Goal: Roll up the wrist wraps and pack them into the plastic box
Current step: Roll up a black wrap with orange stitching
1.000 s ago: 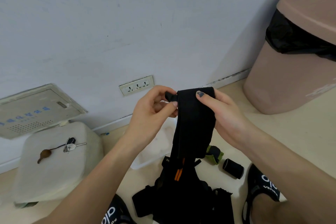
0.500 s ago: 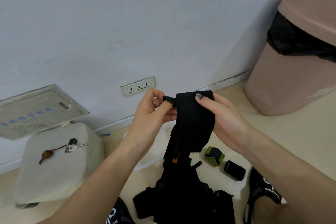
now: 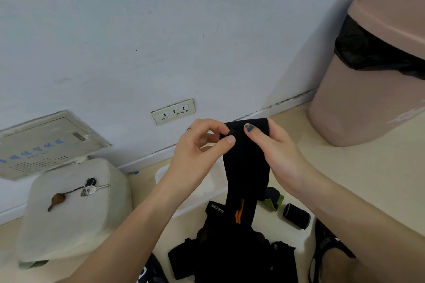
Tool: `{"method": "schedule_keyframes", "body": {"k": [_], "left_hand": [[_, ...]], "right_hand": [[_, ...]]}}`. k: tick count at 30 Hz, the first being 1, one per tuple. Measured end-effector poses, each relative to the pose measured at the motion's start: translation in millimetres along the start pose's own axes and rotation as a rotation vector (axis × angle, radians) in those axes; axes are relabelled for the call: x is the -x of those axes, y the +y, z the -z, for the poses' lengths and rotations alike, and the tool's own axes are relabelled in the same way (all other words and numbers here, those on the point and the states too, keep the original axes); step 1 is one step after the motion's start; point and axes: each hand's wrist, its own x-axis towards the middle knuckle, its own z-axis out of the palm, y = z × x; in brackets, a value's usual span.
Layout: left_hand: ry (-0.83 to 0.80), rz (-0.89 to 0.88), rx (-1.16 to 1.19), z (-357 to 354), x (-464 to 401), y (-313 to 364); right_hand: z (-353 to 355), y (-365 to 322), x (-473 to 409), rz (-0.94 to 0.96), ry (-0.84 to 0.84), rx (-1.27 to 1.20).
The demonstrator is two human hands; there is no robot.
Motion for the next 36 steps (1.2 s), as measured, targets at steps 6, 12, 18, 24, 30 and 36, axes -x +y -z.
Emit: {"method": "schedule_keyframes", "body": {"k": [6,12,18,24,30,36], "left_hand": [[0.004,-0.100,-0.102,0.0,-2.0,-2.8],[-0.013,-0.045,-0.038,1.5,-3.2,-5.1],[-0.112,0.054,0.050,3.1,-7.7,-5.6],[-0.219,0.067,0.081,14.4,-11.1,-0.9],[-0.220,-0.042,-0.067,20.1,-12.0,-2.5],[-0.211,-0.058,-0.080,17.6,-12.3,-2.8]], "right_hand": [[-2.8,0.6,1.0,-0.031,0.004,-0.043],[-5.8,0.5,5.3,-0.039,-0.012,-0.079],[-7.9,2.5,8.4,-0.032,-0.028,-0.058],[-3.5,2.0,10.2,-0.027,-0.097,-0.007],[-0.9,2.6,9.8,0.035,-0.152,0.121],[-0.8,0.5,10.0,0.134,-0.117,0.213]]}}
